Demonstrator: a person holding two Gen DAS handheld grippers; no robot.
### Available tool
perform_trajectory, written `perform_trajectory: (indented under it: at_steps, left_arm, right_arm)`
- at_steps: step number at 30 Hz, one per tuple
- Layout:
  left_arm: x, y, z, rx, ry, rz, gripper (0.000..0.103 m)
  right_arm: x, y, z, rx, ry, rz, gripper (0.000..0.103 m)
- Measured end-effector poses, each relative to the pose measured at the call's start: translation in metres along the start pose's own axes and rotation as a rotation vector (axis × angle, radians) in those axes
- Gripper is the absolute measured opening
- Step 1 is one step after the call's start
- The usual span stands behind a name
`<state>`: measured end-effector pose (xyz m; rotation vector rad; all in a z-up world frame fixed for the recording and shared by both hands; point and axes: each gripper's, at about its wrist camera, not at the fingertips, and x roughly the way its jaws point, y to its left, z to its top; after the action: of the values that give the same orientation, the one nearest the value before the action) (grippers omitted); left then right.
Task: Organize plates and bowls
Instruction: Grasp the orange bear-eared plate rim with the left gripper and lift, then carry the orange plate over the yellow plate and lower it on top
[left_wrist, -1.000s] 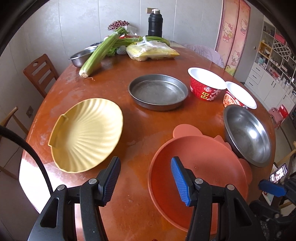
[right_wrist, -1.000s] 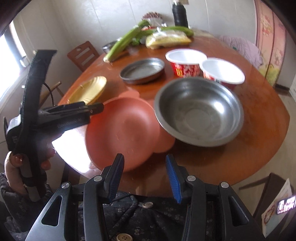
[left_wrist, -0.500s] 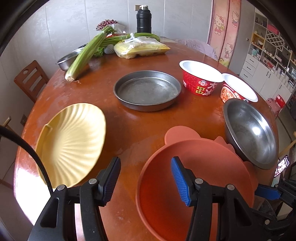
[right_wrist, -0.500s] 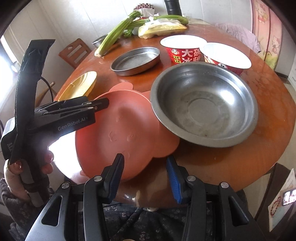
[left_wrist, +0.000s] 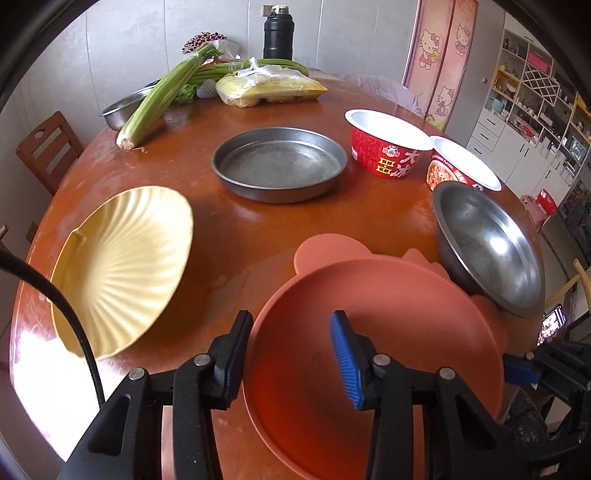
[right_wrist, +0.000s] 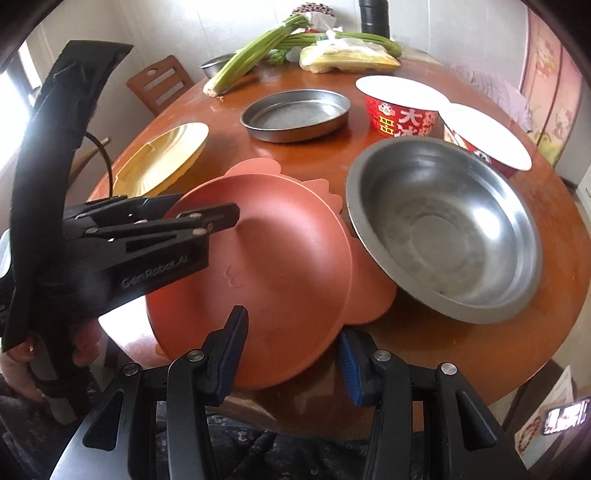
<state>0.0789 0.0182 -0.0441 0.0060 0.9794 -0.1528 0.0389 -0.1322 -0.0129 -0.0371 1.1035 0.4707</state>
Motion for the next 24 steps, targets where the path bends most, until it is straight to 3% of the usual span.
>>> perform_trajectory:
  at_steps: [7, 24]
  left_arm:
    - [-0.010, 0.013, -0.014, -0.058, 0.022, -0.015, 0.044]
    - [-0.062, 0.064, -0.020, -0.196, -0.075, 0.053, 0.044]
  right_arm:
    - [-0.003, 0.007, 0.005, -0.038, -0.031, 0.007, 0.049]
    - [-0.001, 0.057, 0.043, -0.236, -0.070, 0.046, 0.049]
